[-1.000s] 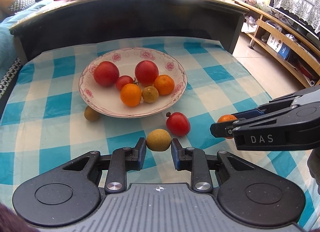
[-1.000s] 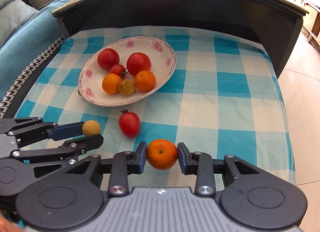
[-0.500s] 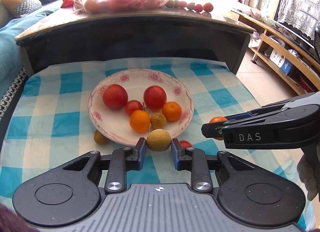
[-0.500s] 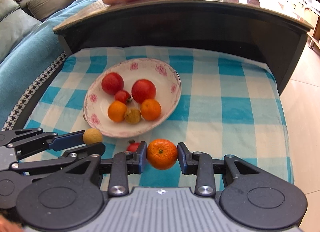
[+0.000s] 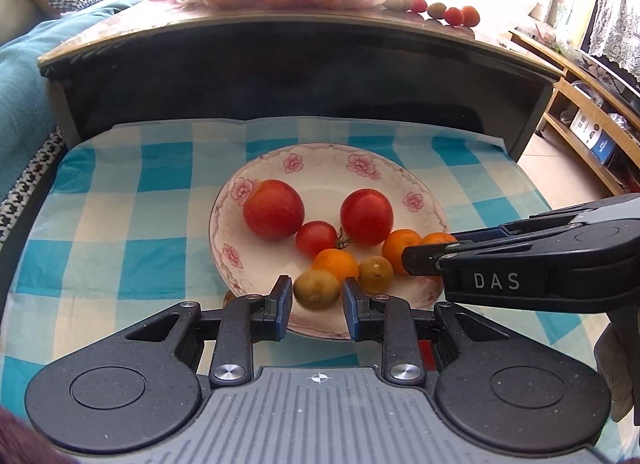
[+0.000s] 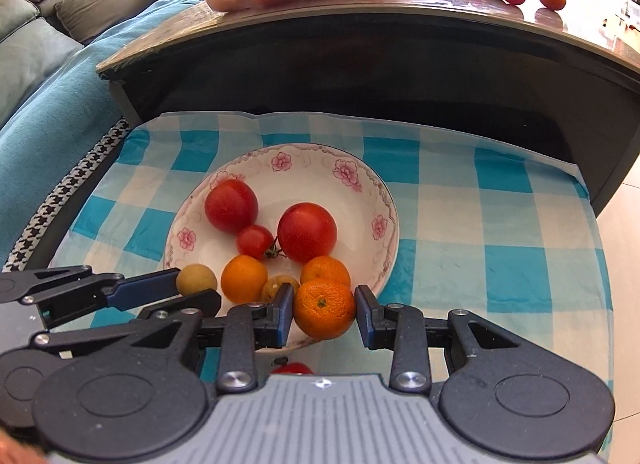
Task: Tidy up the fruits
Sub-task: 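Carry the brown fruit and mandarin over the bowl and open both grippers, then withdraw both grippers and move the right gripper onto the stemmed red tomato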
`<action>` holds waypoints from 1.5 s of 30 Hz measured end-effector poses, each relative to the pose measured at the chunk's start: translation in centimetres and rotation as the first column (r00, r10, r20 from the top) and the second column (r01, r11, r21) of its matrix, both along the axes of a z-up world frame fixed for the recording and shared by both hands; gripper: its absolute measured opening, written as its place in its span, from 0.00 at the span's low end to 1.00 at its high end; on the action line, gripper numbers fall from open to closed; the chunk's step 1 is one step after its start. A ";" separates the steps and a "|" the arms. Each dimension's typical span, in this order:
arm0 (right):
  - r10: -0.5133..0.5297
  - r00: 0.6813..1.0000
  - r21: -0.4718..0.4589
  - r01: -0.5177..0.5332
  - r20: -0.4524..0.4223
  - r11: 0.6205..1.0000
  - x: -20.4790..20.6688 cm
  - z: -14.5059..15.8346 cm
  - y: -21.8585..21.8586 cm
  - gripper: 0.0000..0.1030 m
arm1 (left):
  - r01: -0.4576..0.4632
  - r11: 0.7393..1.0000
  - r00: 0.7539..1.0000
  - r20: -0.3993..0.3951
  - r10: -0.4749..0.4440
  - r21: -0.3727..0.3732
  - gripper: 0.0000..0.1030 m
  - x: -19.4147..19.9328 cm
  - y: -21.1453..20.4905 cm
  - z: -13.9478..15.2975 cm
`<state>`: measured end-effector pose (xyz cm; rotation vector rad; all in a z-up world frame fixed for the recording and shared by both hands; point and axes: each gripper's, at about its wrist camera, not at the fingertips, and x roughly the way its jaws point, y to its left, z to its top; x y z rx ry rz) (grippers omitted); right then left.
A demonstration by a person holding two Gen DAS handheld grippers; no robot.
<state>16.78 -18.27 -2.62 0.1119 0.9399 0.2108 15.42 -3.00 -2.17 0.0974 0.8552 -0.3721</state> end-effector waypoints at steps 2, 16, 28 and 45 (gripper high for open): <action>0.003 1.000 -0.002 -0.003 0.005 1.000 0.4 -0.2 0.2 0.33 | -0.003 1.000 1.000 -0.002 0.003 0.000 0.34 0.3 0.0 -0.1; -0.026 0.998 0.052 0.023 0.064 0.998 0.9 0.4 -0.5 0.42 | -0.026 1.000 1.000 0.002 0.026 -0.016 0.39 0.5 0.5 0.2; -0.008 0.998 0.038 0.005 0.066 0.999 -1.3 0.9 -0.2 0.42 | -0.039 0.999 0.999 0.010 0.040 -0.033 0.42 -1.6 2.1 1.4; 0.051 0.999 -0.006 -0.051 0.018 0.999 -7.1 0.7 1.7 0.42 | -0.060 0.998 0.998 -0.017 0.060 -0.030 0.46 -7.7 4.0 1.6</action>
